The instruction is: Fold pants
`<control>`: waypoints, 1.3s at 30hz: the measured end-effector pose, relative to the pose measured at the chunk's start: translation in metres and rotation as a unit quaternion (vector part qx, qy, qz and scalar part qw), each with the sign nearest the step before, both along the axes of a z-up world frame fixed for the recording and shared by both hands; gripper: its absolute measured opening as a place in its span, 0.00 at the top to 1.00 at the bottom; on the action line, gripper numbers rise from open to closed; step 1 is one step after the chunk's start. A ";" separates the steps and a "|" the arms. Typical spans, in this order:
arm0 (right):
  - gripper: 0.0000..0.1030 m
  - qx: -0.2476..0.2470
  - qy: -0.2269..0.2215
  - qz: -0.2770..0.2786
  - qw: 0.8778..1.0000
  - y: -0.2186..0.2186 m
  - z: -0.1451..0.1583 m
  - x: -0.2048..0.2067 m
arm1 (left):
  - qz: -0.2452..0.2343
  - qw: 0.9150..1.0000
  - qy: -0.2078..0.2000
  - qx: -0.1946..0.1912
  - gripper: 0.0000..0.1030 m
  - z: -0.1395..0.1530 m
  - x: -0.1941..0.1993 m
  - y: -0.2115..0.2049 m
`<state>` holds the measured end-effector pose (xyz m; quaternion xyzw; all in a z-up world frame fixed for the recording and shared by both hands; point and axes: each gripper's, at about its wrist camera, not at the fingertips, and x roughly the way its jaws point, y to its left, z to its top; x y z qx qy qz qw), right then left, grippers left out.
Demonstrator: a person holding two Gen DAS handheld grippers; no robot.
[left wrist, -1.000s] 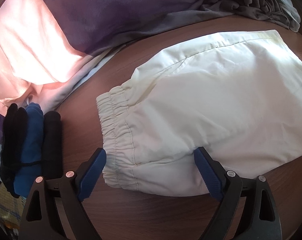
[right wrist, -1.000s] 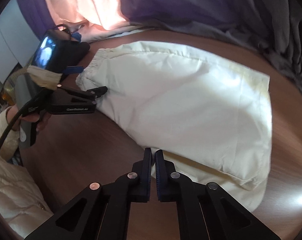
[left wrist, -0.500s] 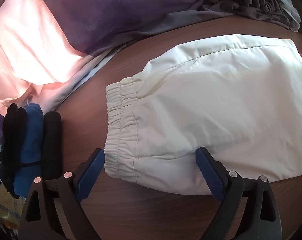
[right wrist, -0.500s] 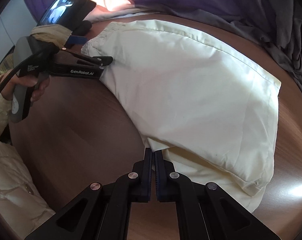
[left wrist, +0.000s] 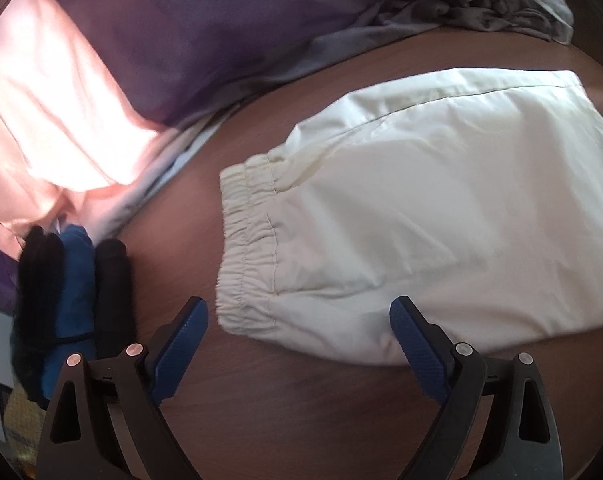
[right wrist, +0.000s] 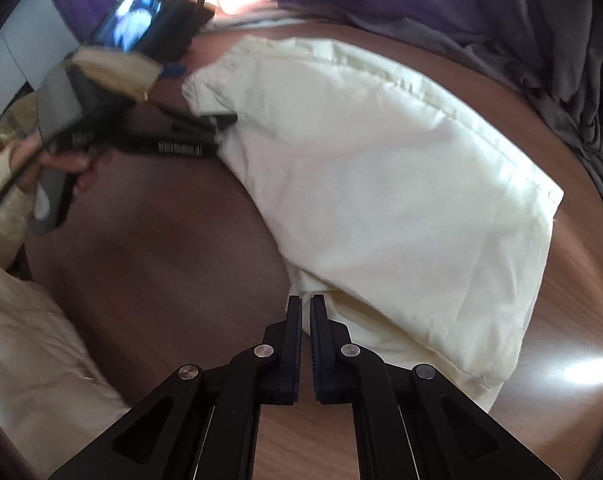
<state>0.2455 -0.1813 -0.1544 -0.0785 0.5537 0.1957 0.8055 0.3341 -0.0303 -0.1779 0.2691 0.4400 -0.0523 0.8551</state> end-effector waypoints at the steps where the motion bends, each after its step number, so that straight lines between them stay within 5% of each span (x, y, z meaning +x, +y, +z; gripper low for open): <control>1: 0.95 0.007 -0.002 0.000 1.000 0.001 0.007 -0.001 | -0.005 1.000 -0.010 -0.001 0.09 0.006 -0.005 0.001; 4: 0.90 0.006 -0.042 -0.006 0.999 0.002 0.026 -0.001 | -0.008 0.999 -0.042 -0.014 0.09 0.023 -0.009 0.009; 7: 0.60 -0.013 -0.092 -0.053 0.994 -0.008 0.034 0.009 | -0.002 0.998 -0.057 -0.037 0.11 0.031 0.002 0.019; 10: 0.60 -0.033 -0.090 -0.133 0.987 -0.029 0.023 0.020 | -0.019 0.997 -0.038 -0.064 0.16 0.026 0.013 0.017; 15: 0.60 -0.043 -0.051 -0.214 0.975 -0.061 -0.003 0.010 | -0.075 0.996 -0.014 -0.040 0.19 0.009 0.009 -0.015; 18: 0.60 -0.041 -0.077 -0.264 0.960 -0.074 0.006 -0.008 | -0.105 0.993 -0.014 -0.049 0.19 0.013 0.001 -0.030; 29: 0.60 -0.102 -0.085 -0.262 0.956 -0.080 -0.006 -0.047 | -0.158 0.987 0.017 -0.024 0.19 -0.010 -0.008 -0.059; 35: 0.60 -0.094 -0.091 -0.278 0.952 -0.088 -0.004 -0.046 | -0.160 0.987 0.012 -0.019 0.20 -0.008 -0.012 -0.060; 39: 0.60 -0.092 -0.090 -0.291 0.948 -0.096 -0.004 -0.050 | -0.195 0.979 -0.056 -0.021 0.22 0.021 -0.034 -0.067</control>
